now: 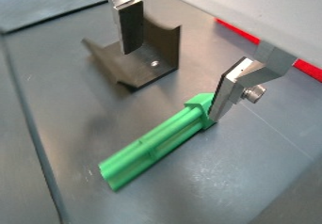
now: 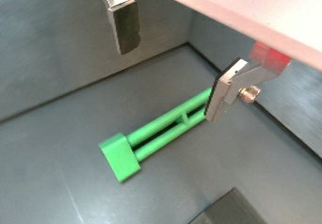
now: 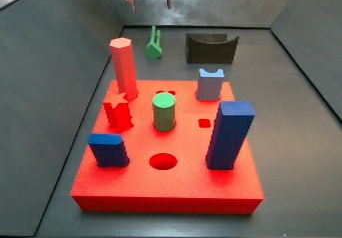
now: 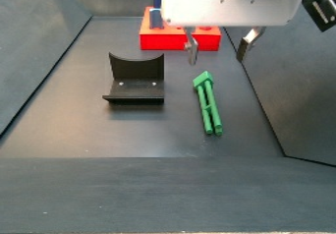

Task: Pick up the 3 prong object. Move up. Rotate the 3 prong object. Place the 3 prong object on the fixture. Regrasp the 3 prong object. Move to above the board. Insert the 3 prong object.
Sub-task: Rotate the 3 prong object.

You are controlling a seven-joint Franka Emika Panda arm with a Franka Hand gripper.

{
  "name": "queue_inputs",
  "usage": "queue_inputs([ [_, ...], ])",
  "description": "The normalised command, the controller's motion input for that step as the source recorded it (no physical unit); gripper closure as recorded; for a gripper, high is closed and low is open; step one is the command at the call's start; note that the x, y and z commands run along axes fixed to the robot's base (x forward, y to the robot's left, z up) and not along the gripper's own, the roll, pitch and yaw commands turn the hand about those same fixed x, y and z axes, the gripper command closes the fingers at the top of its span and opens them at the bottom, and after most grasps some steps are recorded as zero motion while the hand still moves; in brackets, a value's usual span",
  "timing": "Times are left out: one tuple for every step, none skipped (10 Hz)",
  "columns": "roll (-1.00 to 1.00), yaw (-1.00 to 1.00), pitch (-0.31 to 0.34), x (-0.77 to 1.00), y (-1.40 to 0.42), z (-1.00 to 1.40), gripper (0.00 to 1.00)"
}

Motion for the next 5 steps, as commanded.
queue_inputs([
  [0.0,1.0,-0.001,0.04,0.0,-0.16,0.0],
  [0.0,1.0,-0.001,0.04,0.0,-0.1,0.0],
  [0.0,1.0,-0.002,0.03,0.0,-0.05,0.0],
  [0.0,1.0,-0.002,0.03,0.0,-0.05,0.0],
  [0.0,1.0,-0.002,0.03,0.0,-0.04,0.0],
])
